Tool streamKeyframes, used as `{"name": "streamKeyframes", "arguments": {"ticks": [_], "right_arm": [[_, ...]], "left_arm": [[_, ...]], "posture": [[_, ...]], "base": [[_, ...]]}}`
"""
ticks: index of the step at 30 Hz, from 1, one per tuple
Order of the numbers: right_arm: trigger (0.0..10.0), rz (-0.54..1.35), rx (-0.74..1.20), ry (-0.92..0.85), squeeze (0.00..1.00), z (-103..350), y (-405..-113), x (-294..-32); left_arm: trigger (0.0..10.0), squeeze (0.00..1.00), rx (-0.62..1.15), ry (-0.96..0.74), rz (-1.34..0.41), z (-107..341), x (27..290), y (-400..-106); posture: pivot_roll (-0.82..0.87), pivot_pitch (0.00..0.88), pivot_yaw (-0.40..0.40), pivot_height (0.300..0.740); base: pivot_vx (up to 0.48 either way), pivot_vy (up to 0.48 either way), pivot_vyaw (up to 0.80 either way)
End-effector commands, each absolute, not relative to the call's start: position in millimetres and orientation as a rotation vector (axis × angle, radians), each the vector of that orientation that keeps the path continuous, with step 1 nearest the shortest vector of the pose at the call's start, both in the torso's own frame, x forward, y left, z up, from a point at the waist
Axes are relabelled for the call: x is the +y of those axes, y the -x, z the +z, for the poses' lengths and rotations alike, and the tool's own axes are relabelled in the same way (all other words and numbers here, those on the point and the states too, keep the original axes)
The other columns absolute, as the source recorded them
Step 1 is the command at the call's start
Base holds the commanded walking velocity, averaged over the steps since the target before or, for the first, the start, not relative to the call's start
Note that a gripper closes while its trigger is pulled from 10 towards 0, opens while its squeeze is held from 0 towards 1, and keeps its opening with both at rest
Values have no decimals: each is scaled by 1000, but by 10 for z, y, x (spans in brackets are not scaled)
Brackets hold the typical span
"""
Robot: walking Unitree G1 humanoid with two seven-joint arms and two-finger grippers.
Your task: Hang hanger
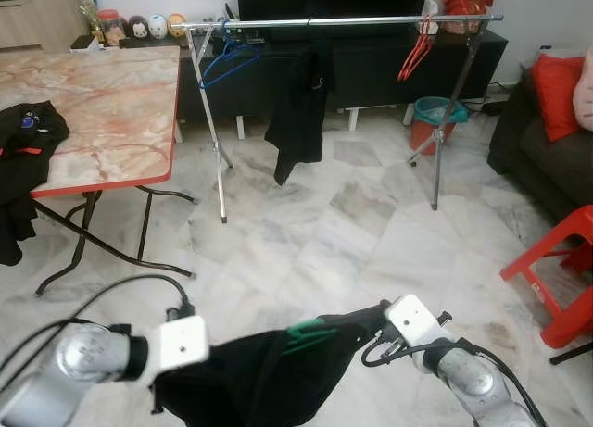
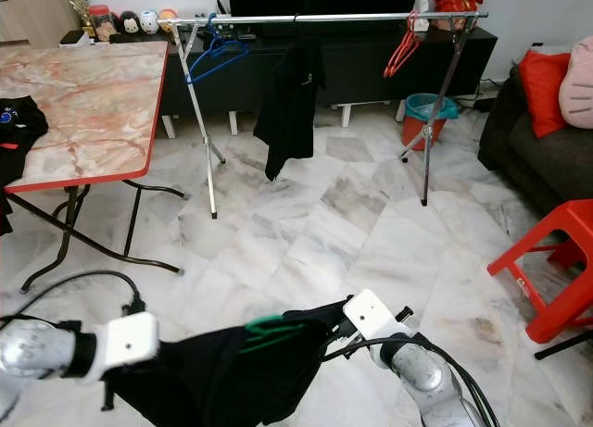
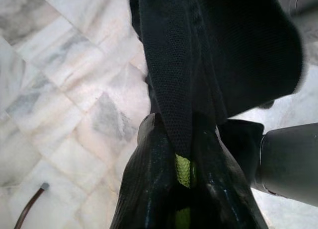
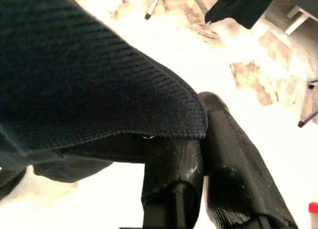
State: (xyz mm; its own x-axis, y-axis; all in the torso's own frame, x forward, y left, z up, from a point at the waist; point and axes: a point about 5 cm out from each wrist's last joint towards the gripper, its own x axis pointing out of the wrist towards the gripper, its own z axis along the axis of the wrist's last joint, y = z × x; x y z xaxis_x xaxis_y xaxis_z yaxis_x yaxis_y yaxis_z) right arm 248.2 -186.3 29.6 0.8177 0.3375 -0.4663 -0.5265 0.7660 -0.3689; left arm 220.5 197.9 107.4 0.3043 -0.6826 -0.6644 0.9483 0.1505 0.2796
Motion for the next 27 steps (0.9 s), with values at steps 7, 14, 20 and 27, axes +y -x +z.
{"name": "streamKeyframes", "arguments": {"ticks": [7,14,20,27], "right_arm": [[0,470,418,528,0,301,-2509,-1988],[0,477,425,540,0,316,-2528,-2036],[0,539,427,529,0,308,-2514,-1989],[0,546,450,533,0,285,-2507,-2050]], "left_arm": [[10000,0,340,-709,-1284,1405,2190,-2290],[10000,0,445,-944,-1374,1295,2322,-2242],[10000,0,260,-1128,-1285,1400,2269,-2495],[10000,0,235,-1030,-1421,1520,2302,-2400]], "posture": [[77,0,-26,740],[80,0,-29,740],[83,0,-37,740],[94,0,-43,740]], "base": [[0,0,0],[0,0,0],[0,0,0],[0,0,0]]}}
